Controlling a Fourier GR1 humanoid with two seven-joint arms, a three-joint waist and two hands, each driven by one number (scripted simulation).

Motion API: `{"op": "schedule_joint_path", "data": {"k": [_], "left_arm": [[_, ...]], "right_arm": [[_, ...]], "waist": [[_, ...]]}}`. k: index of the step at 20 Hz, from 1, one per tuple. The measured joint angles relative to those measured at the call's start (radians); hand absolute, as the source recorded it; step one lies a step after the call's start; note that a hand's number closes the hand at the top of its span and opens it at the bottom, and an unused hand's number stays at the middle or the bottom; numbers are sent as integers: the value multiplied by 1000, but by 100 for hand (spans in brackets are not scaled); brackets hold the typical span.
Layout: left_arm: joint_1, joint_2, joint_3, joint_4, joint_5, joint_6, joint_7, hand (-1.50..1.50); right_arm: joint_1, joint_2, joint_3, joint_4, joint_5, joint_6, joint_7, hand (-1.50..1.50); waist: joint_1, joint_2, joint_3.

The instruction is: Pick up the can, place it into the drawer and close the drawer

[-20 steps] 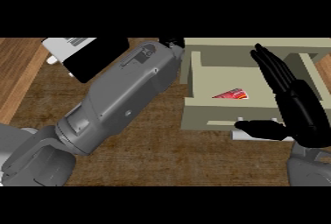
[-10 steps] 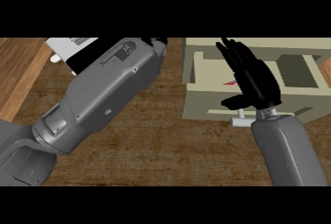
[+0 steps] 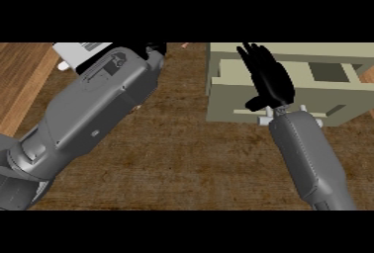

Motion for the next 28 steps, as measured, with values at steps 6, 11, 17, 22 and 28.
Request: {"op": "schedule_joint_path", "data": {"k": [6,11,17,22,28], "left_arm": [[23,55,3,-81,-24,6,59,-150],[60,97,19,-136,-33,-8,79,-150],[80,127,24,-196,-53,1,108,-150],[95,144,28,-232,-65,-6,125,-150],[97,168,33,-271,-81,-1,154,-150]], "right_arm": [[-104,-10,-45,203,39,-152,-21,-150],[-182,-23,-86,345,51,-257,-37,-150],[-274,-47,-133,502,62,-361,-39,-150],[-345,-62,-167,605,59,-414,-35,-150],[-420,-83,-180,698,77,-418,-6,-150]], "waist": [[9,-4,-7],[18,1,-8],[34,14,-1],[43,26,5],[50,37,12]]}}
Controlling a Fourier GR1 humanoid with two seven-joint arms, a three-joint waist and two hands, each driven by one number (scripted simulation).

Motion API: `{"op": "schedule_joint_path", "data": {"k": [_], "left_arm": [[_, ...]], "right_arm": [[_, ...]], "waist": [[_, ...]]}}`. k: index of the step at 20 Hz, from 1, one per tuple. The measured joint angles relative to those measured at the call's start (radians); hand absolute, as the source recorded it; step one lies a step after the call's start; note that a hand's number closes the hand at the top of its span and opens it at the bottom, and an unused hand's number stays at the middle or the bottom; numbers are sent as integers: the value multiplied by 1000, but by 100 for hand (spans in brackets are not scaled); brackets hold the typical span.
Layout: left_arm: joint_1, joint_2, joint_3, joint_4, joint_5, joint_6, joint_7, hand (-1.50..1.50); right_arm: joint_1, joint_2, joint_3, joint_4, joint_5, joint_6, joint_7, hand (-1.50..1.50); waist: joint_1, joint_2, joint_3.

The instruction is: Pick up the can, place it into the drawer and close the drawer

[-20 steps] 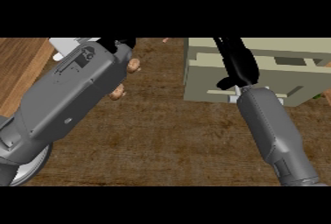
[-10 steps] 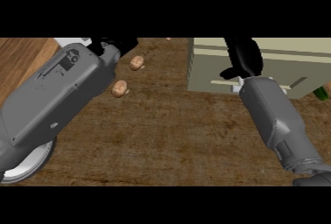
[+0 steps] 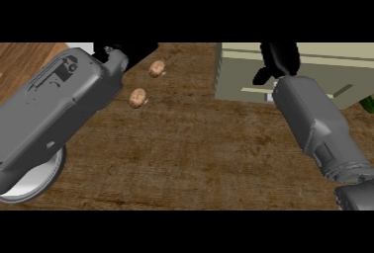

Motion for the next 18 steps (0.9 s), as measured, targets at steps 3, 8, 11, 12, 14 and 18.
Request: {"op": "schedule_joint_path", "data": {"k": [3,8,11,12,14,18], "left_arm": [[7,3,0,-15,-6,0,8,-150],[20,10,-5,-52,-13,8,28,-150],[27,21,-3,-70,-16,9,38,-150],[30,21,-5,-71,-17,7,37,-150],[41,21,-4,-79,-19,6,35,-150],[60,34,-6,-100,-22,4,39,-150]], "right_arm": [[-30,-17,-5,35,4,14,3,-150],[-65,-30,-20,84,-5,61,-21,-150],[-75,-31,-69,96,-60,106,-103,-150],[-78,-29,-94,96,-87,118,-126,-150],[-82,-27,-144,98,-139,150,-172,-150],[-93,-17,-263,94,-265,221,-247,-150]], "waist": [[5,8,4],[9,12,8],[8,12,9],[5,13,9],[3,14,8],[-1,5,9]]}}
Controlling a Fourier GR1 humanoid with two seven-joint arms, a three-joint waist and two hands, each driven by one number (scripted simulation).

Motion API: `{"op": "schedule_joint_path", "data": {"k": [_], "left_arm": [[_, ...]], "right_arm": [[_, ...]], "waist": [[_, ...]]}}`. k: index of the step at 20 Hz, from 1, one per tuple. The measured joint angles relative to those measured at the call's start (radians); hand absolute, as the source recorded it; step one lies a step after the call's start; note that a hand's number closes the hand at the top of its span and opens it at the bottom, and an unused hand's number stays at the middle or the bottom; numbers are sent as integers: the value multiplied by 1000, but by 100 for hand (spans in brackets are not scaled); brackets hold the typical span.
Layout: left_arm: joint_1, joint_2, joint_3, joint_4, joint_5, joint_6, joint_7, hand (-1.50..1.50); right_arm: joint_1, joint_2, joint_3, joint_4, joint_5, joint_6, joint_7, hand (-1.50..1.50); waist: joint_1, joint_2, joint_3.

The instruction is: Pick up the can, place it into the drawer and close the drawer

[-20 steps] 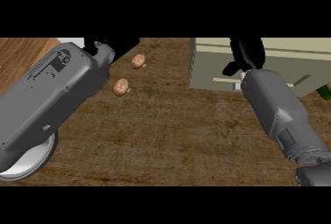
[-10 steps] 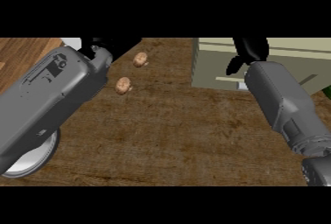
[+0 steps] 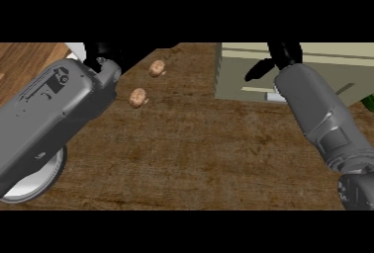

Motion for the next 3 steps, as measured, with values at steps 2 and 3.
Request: {"op": "schedule_joint_path", "data": {"k": [2,3], "left_arm": [[12,13,4,-14,2,-6,6,-150],[19,17,5,-26,2,-4,9,-150]], "right_arm": [[-3,4,-46,-1,-49,27,-31,-150],[-6,3,-63,0,-67,41,-42,-150]], "waist": [[1,-1,-1],[3,-1,-1]]}}
